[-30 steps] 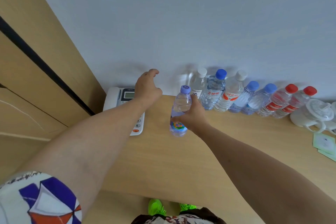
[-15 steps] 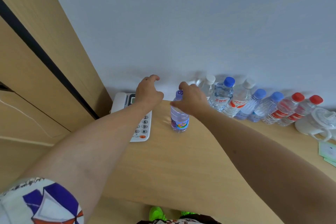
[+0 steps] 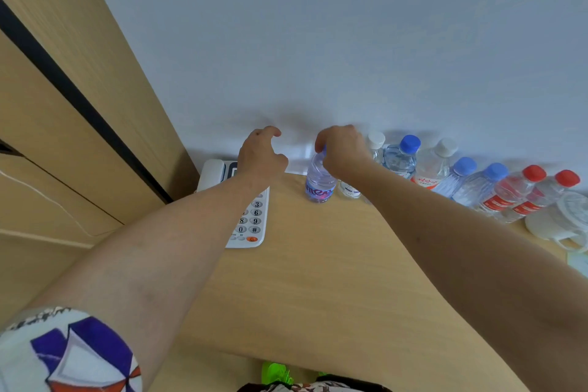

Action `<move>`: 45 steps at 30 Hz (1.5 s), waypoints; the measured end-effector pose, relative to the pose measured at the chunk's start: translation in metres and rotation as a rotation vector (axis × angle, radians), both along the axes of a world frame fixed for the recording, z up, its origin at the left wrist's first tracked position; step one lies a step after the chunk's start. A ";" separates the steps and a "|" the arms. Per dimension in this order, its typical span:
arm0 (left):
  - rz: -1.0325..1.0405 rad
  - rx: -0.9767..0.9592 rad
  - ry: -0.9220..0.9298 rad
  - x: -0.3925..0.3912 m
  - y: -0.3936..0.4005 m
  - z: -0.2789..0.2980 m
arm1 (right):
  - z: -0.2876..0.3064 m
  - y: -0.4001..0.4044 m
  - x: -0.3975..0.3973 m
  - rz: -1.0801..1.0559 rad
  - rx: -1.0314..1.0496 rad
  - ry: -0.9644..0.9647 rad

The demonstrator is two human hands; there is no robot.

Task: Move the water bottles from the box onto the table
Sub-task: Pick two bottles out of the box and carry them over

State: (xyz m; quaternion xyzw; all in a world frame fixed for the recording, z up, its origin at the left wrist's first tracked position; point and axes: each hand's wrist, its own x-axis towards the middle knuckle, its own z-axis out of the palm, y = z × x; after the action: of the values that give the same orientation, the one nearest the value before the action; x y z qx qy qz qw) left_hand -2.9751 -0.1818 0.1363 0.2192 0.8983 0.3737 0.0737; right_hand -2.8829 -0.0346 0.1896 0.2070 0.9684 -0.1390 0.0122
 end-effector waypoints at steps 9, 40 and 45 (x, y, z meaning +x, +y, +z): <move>0.032 -0.006 -0.033 0.000 0.005 -0.005 | 0.002 0.007 -0.011 0.027 0.108 -0.046; 0.011 -0.037 -0.009 0.022 -0.010 0.015 | -0.003 0.011 -0.001 0.000 0.115 0.029; -0.011 -0.064 -0.010 0.025 -0.021 0.024 | -0.002 0.003 0.001 -0.040 0.135 0.046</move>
State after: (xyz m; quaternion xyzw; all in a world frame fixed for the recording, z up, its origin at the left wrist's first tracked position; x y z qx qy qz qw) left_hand -2.9505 -0.2026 0.1598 0.2198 0.9083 0.3453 0.0870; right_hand -2.8823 -0.0314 0.1879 0.2233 0.9713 -0.0781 -0.0267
